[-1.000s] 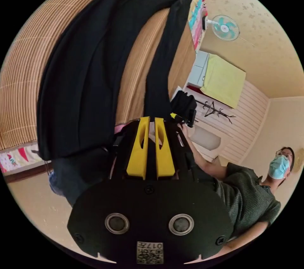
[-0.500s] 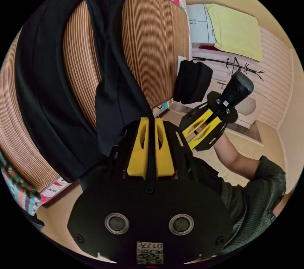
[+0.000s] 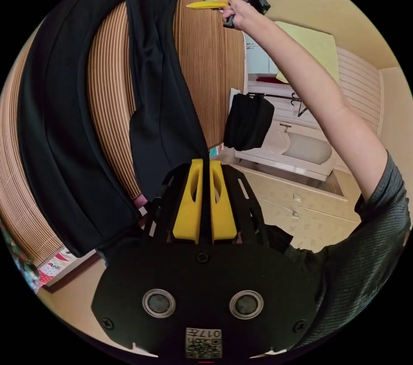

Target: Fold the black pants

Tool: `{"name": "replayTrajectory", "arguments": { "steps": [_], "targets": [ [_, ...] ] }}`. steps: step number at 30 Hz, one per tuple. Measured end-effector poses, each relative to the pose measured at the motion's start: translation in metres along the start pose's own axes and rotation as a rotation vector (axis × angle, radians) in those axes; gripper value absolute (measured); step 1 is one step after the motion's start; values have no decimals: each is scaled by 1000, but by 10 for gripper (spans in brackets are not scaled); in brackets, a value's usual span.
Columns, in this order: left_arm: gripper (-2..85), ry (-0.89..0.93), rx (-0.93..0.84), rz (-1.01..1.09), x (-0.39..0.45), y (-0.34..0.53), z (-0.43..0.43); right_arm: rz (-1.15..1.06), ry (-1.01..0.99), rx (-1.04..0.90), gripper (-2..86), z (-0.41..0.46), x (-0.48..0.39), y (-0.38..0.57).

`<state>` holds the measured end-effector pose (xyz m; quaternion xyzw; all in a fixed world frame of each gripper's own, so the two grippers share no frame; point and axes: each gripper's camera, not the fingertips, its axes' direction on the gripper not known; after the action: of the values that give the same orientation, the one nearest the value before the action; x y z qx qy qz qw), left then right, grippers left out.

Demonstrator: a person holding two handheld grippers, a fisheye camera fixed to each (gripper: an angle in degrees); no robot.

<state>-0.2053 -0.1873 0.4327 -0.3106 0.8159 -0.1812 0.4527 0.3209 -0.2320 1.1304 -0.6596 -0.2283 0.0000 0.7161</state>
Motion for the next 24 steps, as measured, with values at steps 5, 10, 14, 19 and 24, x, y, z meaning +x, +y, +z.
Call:
{"name": "replayTrajectory", "arguments": {
  "steps": [5,10,14,19,24],
  "targets": [
    [-1,75,54,-1,-16,12,-13,77,278,-23,66,43,-23,-55],
    [-3,255,121,-55,-50,29,-42,-176,513,127,31,50,-127,-54],
    [-4,441,165,-91,-87,60,-73,-553,706,238,25,88,-266,-39],
    [-3,470,307,-277,-173,112,-109,-808,746,203,27,165,-375,-60],
    [2,326,350,-436,-243,147,-140,-767,529,89,45,214,-396,-105]
  ]
}}
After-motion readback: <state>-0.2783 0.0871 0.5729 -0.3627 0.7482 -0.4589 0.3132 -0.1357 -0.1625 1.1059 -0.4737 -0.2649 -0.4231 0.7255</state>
